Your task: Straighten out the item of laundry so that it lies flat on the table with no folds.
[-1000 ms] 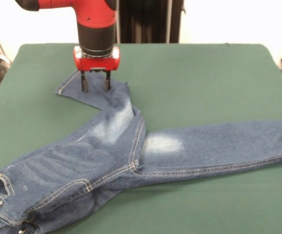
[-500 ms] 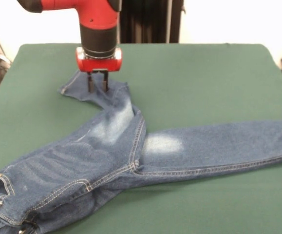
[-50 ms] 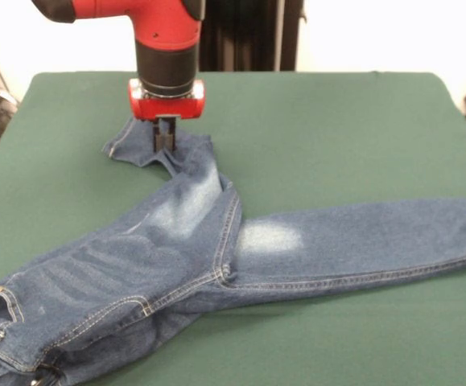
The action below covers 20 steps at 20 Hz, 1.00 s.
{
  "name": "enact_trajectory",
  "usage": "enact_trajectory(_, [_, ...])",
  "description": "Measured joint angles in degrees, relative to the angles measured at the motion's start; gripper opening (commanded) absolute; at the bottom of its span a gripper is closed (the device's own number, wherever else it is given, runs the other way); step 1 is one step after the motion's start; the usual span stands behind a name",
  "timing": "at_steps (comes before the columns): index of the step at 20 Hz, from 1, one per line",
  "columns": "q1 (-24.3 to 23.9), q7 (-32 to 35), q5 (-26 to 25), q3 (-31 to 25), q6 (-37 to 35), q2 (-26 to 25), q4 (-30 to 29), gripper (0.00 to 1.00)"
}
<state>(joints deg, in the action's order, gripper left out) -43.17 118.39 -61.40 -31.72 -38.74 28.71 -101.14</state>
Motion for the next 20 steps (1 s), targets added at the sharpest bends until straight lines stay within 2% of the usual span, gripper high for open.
enact_trajectory(11, [-0.43, 0.0, 3.38, 0.71, 0.04, -0.44, 0.66, 0.0])
enact_trajectory(20, [2.84, 0.01, 7.54, 3.08, 0.69, -0.7, 1.14, 0.0])
